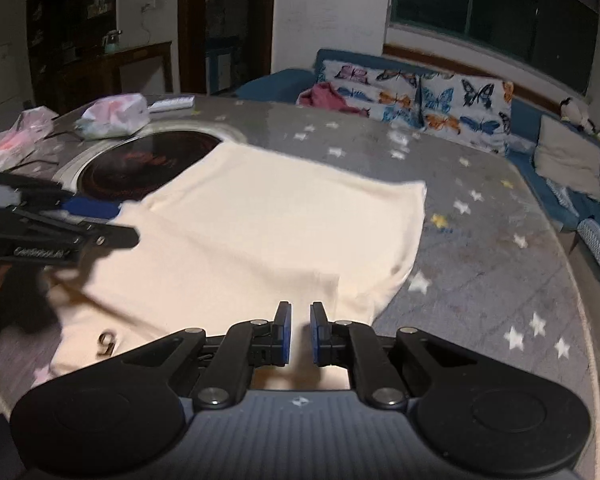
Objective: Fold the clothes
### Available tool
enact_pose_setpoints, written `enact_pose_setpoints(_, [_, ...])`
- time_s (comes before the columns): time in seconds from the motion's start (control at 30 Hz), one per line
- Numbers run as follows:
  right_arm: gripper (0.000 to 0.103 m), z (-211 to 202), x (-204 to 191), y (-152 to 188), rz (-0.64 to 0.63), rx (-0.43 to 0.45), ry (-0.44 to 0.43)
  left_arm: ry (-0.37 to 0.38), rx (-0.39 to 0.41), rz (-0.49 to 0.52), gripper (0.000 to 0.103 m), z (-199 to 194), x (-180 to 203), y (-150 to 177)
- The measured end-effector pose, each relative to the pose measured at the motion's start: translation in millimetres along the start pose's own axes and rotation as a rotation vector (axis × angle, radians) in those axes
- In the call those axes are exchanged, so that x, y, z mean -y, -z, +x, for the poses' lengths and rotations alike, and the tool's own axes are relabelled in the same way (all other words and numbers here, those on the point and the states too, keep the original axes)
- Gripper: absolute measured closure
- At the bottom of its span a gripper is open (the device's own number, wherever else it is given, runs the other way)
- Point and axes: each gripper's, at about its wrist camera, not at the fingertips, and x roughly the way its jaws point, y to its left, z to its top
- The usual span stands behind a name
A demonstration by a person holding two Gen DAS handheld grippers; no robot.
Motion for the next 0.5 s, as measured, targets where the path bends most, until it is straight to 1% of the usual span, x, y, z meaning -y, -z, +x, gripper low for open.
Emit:
enact_pose_setpoints(0.03, [0.095,1.2,-0.7,4.7,0.002,-0.02,-0.007,-0.002,-0.007,-0.001,0.055,0.4,-0.7,0.5])
enact_pose_setpoints(0.13, [0.095,0.8,-0.1,12.3,-0.002,-0.029,0.005,-0.002,0.005,0.002,0.055,-9.1,-0.4,0.5])
enact_pose_setpoints(0.2, [0.094,-6.6,-0.7,9.5,0.008,-0.018,0.005,0.016,0.026,0.014,0.055,-20.3,2.3,0.2])
enact_pose_setpoints(0.3, [0.093,-12.9,-6.2,7.5,-0.01,0.005,-0.009,0.047,0.042,0.048,0.055,-32.6,10.7,2.9])
enact_pose_setpoints(0.37, [0.093,-7.4,-8.8,11.6,-0.02,-0.014,-0.01,0.068,0.04,0.074,0.055,-36.0,17.3,7.0])
enact_pose_setpoints(0.43, [0.093,-1.7,-11.3,15.8,-0.03,-0.034,-0.012,0.06,0.025,0.105,0.055,-34.7,22.8,12.8])
enact_pose_setpoints(0.5, [0.093,-7.4,-12.0,15.6,-0.03,-0.025,-0.016,0.06,0.012,0.13,0.055,-36.3,25.5,17.6])
